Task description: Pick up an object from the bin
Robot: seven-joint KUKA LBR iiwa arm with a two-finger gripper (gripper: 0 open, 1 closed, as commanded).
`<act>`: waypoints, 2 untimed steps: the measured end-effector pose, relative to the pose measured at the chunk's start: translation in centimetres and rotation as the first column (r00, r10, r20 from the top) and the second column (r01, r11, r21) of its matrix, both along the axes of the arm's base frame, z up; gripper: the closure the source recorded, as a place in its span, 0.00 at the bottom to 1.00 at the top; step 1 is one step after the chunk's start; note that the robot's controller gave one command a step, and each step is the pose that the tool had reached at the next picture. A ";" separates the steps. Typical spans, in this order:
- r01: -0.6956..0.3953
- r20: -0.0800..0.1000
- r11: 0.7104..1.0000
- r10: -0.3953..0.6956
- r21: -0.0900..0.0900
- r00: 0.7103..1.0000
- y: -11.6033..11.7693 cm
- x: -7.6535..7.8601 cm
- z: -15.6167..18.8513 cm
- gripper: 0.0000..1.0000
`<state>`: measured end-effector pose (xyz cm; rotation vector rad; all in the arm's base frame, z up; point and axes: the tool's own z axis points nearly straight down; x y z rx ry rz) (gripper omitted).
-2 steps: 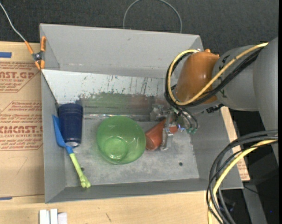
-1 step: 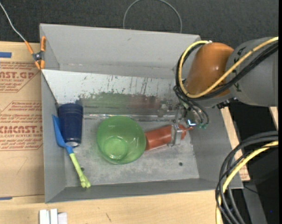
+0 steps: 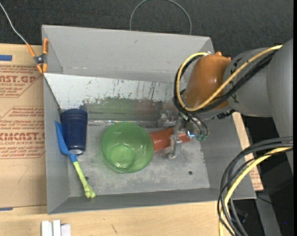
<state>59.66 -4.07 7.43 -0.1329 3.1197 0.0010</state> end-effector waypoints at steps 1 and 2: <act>-0.093 -0.014 0.996 0.093 -0.003 0.996 -2.4 -1.0 -0.5 0.00; -0.001 0.002 1.000 0.001 0.002 1.000 0.2 0.0 -0.1 1.00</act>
Offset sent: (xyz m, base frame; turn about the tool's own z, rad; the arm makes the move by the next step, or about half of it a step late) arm 0.0000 0.0000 0.0000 0.0000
